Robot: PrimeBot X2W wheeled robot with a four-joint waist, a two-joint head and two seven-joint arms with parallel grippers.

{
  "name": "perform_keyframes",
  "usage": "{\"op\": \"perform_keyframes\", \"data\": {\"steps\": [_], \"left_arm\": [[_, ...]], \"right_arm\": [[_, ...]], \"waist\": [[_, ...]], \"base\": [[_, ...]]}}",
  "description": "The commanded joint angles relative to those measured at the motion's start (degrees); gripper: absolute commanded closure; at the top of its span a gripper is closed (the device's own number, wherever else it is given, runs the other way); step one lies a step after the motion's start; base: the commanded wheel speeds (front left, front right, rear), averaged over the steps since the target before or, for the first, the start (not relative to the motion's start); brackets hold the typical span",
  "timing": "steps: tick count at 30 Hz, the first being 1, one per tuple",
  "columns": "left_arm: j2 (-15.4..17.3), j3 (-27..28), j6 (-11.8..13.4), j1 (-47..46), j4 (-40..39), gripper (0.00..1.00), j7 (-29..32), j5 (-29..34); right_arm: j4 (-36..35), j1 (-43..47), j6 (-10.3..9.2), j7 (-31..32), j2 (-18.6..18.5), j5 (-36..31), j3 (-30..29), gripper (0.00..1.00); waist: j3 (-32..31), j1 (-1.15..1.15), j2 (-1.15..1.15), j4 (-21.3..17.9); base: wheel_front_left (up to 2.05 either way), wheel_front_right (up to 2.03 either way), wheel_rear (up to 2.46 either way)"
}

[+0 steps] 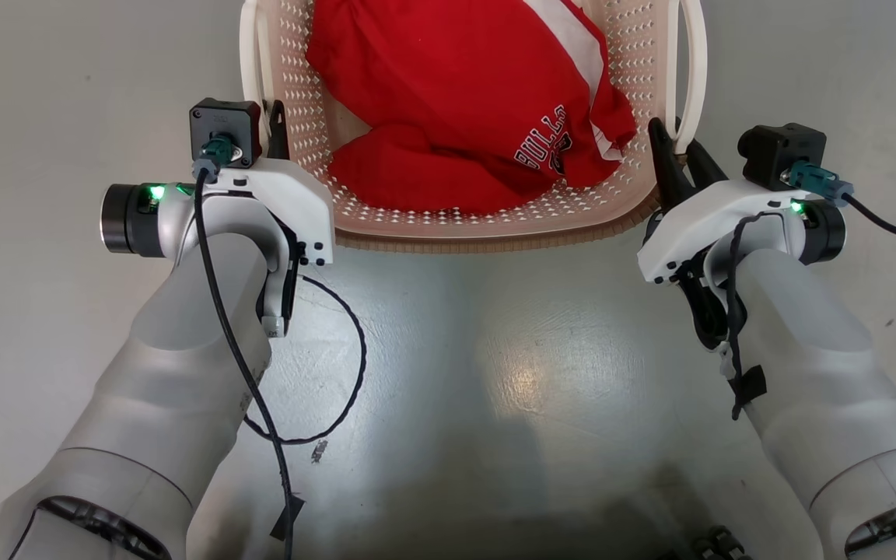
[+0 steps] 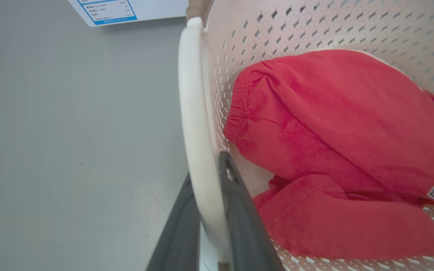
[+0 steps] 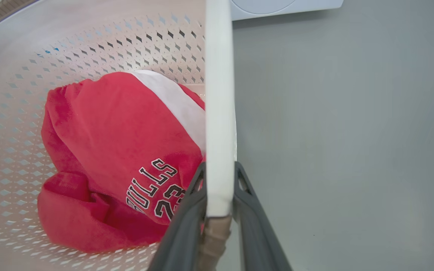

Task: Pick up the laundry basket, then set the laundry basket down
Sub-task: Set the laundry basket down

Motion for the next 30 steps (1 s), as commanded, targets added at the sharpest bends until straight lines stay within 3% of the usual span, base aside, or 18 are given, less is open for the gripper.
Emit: {"op": "perform_keyframes", "data": {"steps": [1,22,23,24,25,26,30], "left_arm": [[1.48,1.41,0.3,-1.09,-0.46,1.0,-0.61,1.12],[0.49,6.64,-0.84,-4.18,2.53,1.0,-0.61,7.03],[0.41,6.92,-0.78,-4.08,2.52,1.0,-0.61,7.24],[0.28,7.11,-0.88,-3.95,2.73,0.5,-0.61,7.39],[0.14,7.27,-0.98,-3.93,2.92,0.5,-0.61,7.56],[0.02,7.78,-0.66,-3.98,2.64,0.0,-0.61,7.65],[-0.5,9.33,-0.19,-3.4,1.34,0.0,-0.61,8.46]], "right_arm": [[-0.71,1.27,0.9,-0.83,1.63,-0.67,0.94,1.0],[-1.03,-0.38,0.9,-0.83,1.63,-1.41,-0.69,1.0],[-0.97,-0.58,0.9,-0.83,1.63,-1.81,-1.2,0.78],[-0.97,-0.76,0.9,-0.83,1.63,-2.41,-1.83,0.56],[-1.04,-0.83,0.9,-0.83,1.63,-2.86,-2.37,0.0],[-1.27,-0.97,0.9,-0.83,1.63,-3.38,-3.21,0.0],[-1.87,-0.98,0.9,-0.83,1.63,-5.39,-5.68,0.0]], "waist": [[0.59,0.0,0.0,-0.07],[4.38,0.0,0.0,-0.4],[4.58,0.0,0.0,-0.41],[4.76,0.0,0.0,-0.43],[4.97,0.0,0.0,-0.4],[5.19,0.0,0.0,-0.4],[5.91,0.0,0.0,-0.22]], "base": [[0.0,0.0,0.0],[0.0,0.0,0.0],[0.0,0.0,0.0],[0.0,0.0,0.0],[0.0,0.0,0.0],[0.0,0.0,0.0],[0.0,0.0,0.0]]}}
